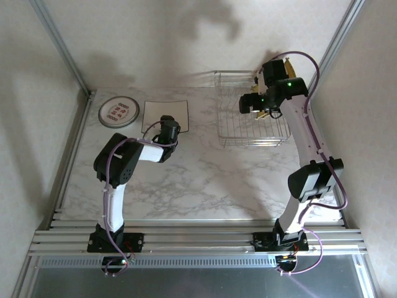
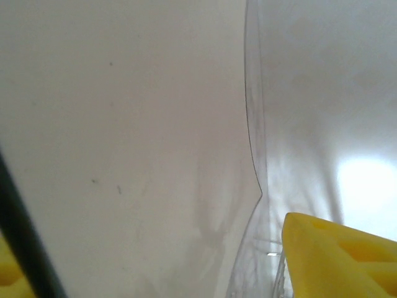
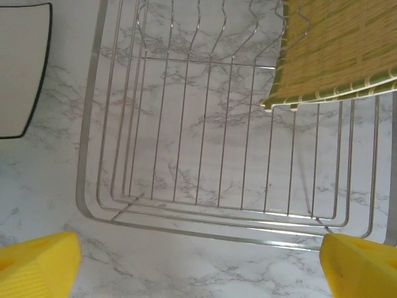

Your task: Unload the plates from the dish rack

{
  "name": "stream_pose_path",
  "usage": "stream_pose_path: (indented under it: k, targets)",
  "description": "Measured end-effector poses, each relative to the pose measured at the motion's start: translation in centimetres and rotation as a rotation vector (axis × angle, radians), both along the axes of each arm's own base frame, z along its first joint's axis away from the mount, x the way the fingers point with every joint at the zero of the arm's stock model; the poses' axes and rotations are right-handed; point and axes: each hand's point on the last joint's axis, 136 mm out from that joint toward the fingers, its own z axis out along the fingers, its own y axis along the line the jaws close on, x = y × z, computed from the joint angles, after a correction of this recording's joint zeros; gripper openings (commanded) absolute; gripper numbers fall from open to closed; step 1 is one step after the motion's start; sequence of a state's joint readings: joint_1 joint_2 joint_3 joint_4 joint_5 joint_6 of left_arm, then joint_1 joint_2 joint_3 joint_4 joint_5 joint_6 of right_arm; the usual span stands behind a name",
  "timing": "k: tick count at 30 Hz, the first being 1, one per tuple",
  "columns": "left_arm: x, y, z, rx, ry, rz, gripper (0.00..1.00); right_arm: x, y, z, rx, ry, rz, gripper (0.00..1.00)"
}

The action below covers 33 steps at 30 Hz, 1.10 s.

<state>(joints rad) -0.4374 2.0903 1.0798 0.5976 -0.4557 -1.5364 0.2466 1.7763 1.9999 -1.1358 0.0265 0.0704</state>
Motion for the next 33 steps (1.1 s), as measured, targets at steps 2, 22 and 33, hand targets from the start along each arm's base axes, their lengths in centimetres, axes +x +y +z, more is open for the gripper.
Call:
stream_pose_path:
  k: [2, 22, 33]
  targets:
    - [-0.1, 0.0, 0.4, 0.001, 0.003, -0.002, 0.90, -0.2, 0.0, 0.1, 0.002, -0.005, 0.000, 0.99]
    - [-3.2, -1.4, 1.5, 0.150, 0.214, -0.091, 1.00, -2.7, -0.4, 1.4, 0.042, -0.051, -0.008, 0.99]
    - [-4.8, -2.8, 3.3, 0.257, 0.229, -0.153, 1.00, -4.8, -0.9, 1.8, 0.046, -0.069, -0.008, 0.99]
